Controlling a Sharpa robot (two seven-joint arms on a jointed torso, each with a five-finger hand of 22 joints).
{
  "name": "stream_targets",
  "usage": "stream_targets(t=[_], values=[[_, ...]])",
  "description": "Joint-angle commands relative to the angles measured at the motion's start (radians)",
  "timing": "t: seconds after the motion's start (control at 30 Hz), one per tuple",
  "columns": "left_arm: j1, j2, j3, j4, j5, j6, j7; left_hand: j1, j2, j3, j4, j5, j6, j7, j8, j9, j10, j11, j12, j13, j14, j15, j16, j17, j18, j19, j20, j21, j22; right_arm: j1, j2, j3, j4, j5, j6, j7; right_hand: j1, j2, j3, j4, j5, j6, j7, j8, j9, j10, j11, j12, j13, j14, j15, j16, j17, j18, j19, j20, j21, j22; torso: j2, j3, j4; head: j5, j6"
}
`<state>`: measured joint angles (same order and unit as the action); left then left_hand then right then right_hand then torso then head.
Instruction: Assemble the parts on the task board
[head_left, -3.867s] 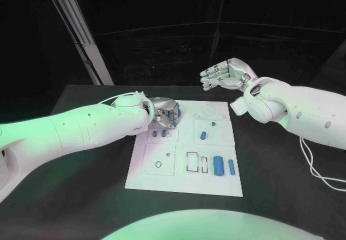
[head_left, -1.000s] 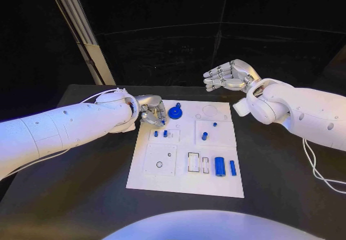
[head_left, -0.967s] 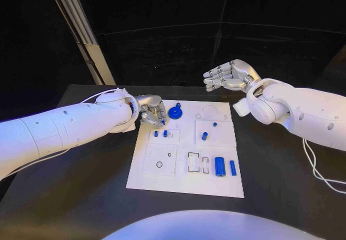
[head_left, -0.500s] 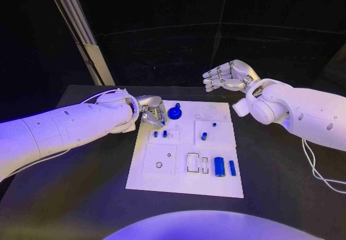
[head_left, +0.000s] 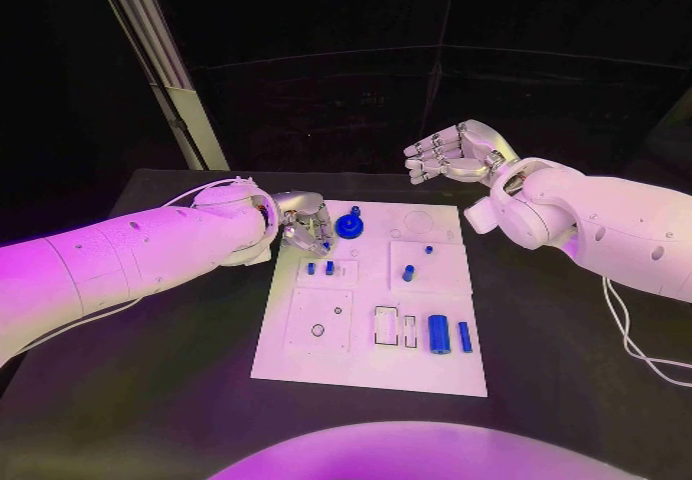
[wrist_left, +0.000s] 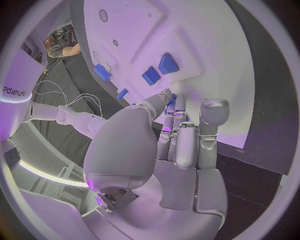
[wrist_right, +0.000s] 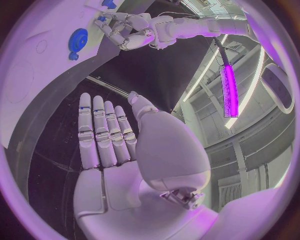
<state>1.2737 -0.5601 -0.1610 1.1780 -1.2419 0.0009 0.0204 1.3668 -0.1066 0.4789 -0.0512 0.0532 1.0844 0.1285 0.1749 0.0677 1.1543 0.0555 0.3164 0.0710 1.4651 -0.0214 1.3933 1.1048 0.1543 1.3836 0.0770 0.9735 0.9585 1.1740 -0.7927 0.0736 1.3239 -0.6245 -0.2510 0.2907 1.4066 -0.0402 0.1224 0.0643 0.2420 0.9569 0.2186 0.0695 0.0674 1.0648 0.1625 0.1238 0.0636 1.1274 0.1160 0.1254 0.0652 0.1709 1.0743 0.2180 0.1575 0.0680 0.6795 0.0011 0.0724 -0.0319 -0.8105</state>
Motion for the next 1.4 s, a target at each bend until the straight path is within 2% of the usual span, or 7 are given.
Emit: stream_targets(t=[0.03, 0.3, 0.87, 1.07, 1.23, 1.27, 1.4], values=[[0.0, 0.002, -0.001, -0.001, 0.001, 0.025, -0.01, -0.006, -0.005, 0.0, -0.004, -0.003, -0.007, 0.004, -0.007, -0.002, -0.002, 0.005, -0.006, -0.001, 0.021, -0.001, 0.0, -0.001, -0.019, -0.001, 0.0, -0.002, -0.001, 0.002, 0.0, 0.0, 0.002, 0.0, 0.006, 0.01, -0.005, 0.008, 0.004, 0.0, -0.006, 0.002, 0.006, -0.002, -0.001, -0.006, 0.002, 0.005, -0.001, -0.005, 0.001, 0.007, -0.001, 0.011, 0.01, 0.0, -0.004, 0.001, 0.0, -0.0017, 0.001, -0.001, 0.0], [0.0, 0.001, -0.001, -0.002, 0.001, 0.021, -0.009, -0.014, -0.013, 0.0, -0.007, -0.003, -0.023, 0.009, -0.023, -0.003, -0.013, 0.011, -0.021, -0.003, 0.019, 0.003, -0.002, -0.008, -0.02, -0.003, 0.003, -0.002, 0.001, 0.002, 0.0, 0.0, 0.001, 0.0, 0.007, 0.01, -0.005, 0.008, 0.004, 0.0, -0.006, 0.002, 0.006, -0.002, -0.001, -0.006, 0.002, 0.005, -0.001, -0.005, 0.001, 0.007, -0.001, 0.011, 0.01, 0.0, -0.004, 0.001, 0.002, -0.0037, 0.003, -0.003, 0.001], [0.0, -0.011, -0.001, -0.005, 0.002, 0.001, -0.023, -0.036, -0.037, -0.012, -0.009, -0.003, -0.16, 0.024, -0.108, -0.006, -0.027, 0.017, -0.059, -0.002, 0.016, 0.01, -0.004, -0.019, -0.017, -0.008, 0.011, -0.011, 0.002, 0.002, -0.001, 0.0, -0.006, -0.053, 0.009, -0.026, -0.007, 0.003, 0.004, -0.005, -0.009, -0.004, 0.008, -0.004, -0.002, -0.014, 0.005, 0.004, -0.001, -0.017, 0.004, 0.005, -0.002, 0.01, 0.005, 0.003, -0.01, 0.0, 0.004, -0.0078, 0.0048, -0.005, 0.005], [0.0, -0.033, 0.0, 0.002, 0.016, -0.019, -0.023, -0.034, -0.041, -0.019, -0.013, -0.003, -0.198, 0.02, -0.113, -0.005, -0.031, 0.016, -0.066, -0.001, 0.015, 0.008, -0.004, -0.021, -0.016, -0.008, 0.01, -0.012, 0.003, 0.002, -0.007, 0.0, -0.017, -0.177, 0.023, -0.074, 0.013, 0.002, 0.023, -0.028, -0.017, 0.024, -0.01, 0.005, 0.001, 0.029, -0.019, 0.029, 0.001, 0.079, -0.032, 0.071, 0.015, 0.015, 0.086, -0.032, 0.033, 0.021, 0.004, -0.0096, 0.0066, -0.007, 0.007], [0.0, -0.077, 0.0, 0.015, 0.123, -0.113, 0.046, -0.019, -0.026, -0.008, -0.018, -0.003, -0.178, 0.028, -0.097, 0.002, -0.039, 0.023, -0.07, -0.001, 0.013, 0.013, -0.006, -0.026, -0.015, -0.015, 0.012, -0.027, -0.009, 0.001, -0.029, 0.0, -0.015, -0.346, 0.035, -0.129, 0.041, -0.004, 0.054, -0.063, -0.035, 0.081, -0.045, 0.019, 0.005, 0.106, -0.062, 0.053, 0.004, 0.272, -0.1, 0.168, 0.069, 0.013, 0.245, -0.106, 0.145, 0.075, 0.003, -0.0106, 0.0087, -0.01, 0.011], [0.0, -0.086, 0.0, 0.018, 0.166, -0.134, 0.072, -0.012, -0.019, 0.001, -0.022, -0.002, -0.16, 0.032, -0.088, 0.005, -0.042, 0.028, -0.072, -0.002, 0.007, 0.018, -0.014, -0.045, -0.011, -0.024, 0.014, -0.047, -0.027, 0.001, -0.034, 0.0, -0.012, -0.378, 0.037, -0.141, 0.041, -0.006, 0.058, -0.068, -0.037, 0.092, -0.052, 0.021, 0.005, 0.12, -0.07, 0.056, 0.004, 0.306, -0.111, 0.188, 0.082, 0.012, 0.272, -0.117, 0.168, 0.087, 0.003, -0.0104, 0.008, -0.01, 0.013], [0.0, -0.128, 0.0, 0.048, 0.472, -0.201, 0.224, 0.015, 0.005, 0.055, -0.041, 0.001, -0.081, 0.053, -0.044, 0.015, -0.045, 0.043, -0.064, 0.001, -0.092, 0.03, -0.146, -0.307, 0.027, -0.133, 0.024, -0.249, -0.204, -0.003, -0.066, 0.0, 0.018, -0.526, 0.047, -0.2, 0.037, -0.013, 0.087, -0.081, -0.038, 0.135, -0.078, 0.028, 0.006, 0.177, -0.098, 0.065, 0.008, 0.384, -0.141, 0.273, 0.148, 0.01, 0.34, -0.148, 0.251, 0.133, 0.005, -0.0102, 0.0052, -0.023, 0.025]])
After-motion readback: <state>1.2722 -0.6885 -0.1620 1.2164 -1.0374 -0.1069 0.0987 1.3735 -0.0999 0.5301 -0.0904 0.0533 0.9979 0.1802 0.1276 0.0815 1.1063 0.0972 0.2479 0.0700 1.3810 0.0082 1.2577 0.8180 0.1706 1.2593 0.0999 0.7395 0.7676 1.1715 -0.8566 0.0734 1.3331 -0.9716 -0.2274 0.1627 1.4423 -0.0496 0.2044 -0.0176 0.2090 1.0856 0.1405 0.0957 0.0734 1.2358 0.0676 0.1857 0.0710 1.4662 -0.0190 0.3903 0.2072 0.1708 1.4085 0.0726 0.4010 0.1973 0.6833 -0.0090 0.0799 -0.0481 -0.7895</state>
